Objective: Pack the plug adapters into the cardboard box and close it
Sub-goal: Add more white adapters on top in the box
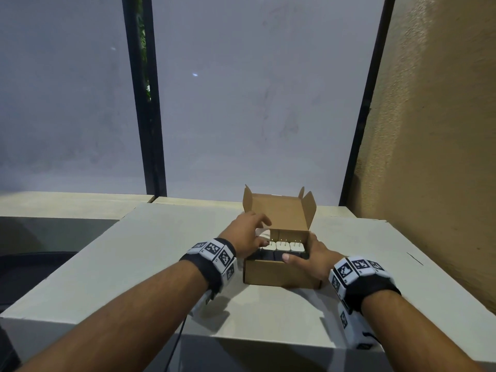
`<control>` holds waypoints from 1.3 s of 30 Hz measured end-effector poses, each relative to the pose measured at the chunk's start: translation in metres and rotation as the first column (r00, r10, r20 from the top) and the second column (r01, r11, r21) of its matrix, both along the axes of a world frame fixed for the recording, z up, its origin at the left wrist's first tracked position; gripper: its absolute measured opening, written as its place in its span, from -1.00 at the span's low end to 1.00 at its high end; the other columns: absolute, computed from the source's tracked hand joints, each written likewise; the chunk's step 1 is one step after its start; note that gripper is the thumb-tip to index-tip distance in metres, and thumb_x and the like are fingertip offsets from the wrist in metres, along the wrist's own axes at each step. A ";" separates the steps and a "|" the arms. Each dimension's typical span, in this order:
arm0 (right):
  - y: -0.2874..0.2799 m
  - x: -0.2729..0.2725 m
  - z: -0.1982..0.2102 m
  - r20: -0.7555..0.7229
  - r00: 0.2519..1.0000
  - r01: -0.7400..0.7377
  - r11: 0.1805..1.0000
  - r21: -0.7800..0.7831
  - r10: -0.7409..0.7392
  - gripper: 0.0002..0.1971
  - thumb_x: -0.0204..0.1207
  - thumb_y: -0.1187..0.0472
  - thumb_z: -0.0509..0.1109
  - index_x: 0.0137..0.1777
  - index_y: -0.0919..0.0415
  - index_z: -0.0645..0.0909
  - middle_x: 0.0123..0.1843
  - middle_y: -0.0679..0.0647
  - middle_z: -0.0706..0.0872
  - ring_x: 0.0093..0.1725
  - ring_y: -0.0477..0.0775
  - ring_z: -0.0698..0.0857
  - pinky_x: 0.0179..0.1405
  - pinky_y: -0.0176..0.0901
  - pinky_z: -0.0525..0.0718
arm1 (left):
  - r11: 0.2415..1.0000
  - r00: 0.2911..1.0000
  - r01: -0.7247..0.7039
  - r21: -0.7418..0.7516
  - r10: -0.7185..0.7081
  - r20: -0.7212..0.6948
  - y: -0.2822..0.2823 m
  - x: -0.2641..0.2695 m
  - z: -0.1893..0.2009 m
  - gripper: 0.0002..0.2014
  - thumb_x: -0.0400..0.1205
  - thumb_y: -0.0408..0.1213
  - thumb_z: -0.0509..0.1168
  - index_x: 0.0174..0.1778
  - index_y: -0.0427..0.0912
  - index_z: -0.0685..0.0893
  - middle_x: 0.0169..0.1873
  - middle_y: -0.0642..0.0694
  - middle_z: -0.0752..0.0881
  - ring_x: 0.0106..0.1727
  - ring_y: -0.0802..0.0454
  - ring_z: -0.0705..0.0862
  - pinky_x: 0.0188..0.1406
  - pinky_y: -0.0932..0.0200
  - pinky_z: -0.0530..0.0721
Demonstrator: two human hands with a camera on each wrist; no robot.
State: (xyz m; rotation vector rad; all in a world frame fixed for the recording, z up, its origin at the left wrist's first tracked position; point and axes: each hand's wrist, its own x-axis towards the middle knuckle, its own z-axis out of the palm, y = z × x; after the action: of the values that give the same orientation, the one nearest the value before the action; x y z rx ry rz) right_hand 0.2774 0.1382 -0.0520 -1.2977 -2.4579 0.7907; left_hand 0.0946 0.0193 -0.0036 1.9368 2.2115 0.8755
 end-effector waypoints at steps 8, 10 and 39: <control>-0.001 -0.001 -0.001 0.012 1.000 0.007 1.000 -0.001 -0.007 0.49 -0.29 -0.84 0.22 0.69 -0.04 0.14 0.59 0.08 0.53 0.48 0.22 0.61 0.51 0.20 0.58 | 0.999 1.000 -0.002 0.043 0.002 -0.002 0.010 0.006 0.003 -0.54 0.55 -0.30 0.45 0.34 -0.07 0.49 0.25 -0.05 0.65 0.26 0.00 0.62 0.24 0.20 0.60; -0.002 -0.001 0.000 0.000 1.000 0.004 1.000 -0.005 -0.004 0.36 -0.09 -0.74 0.31 0.70 -0.01 0.13 0.60 0.10 0.53 0.49 0.23 0.60 0.52 0.20 0.56 | 1.000 1.000 -0.018 0.020 0.018 -0.016 0.012 0.006 0.003 -0.62 0.60 -0.26 0.42 0.32 -0.08 0.52 0.26 -0.07 0.67 0.28 -0.02 0.63 0.19 0.22 0.57; 0.001 0.000 -0.002 0.012 1.000 -0.015 1.000 0.012 0.014 0.59 -0.41 -0.91 0.10 0.69 -0.02 0.14 0.58 0.07 0.54 0.47 0.20 0.61 0.49 0.21 0.60 | 0.975 0.945 -0.183 -0.125 0.139 -0.297 -0.003 0.000 0.001 -0.69 0.67 -0.30 0.29 0.33 -0.06 0.66 0.08 -0.09 0.80 0.09 -0.09 0.74 0.14 0.07 0.65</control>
State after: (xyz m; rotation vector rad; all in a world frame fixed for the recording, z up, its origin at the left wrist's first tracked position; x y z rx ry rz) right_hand 0.2771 0.1393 -0.0539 -1.2855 -2.4806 0.7718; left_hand 0.0950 0.0162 -0.0026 1.9382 2.5435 0.4447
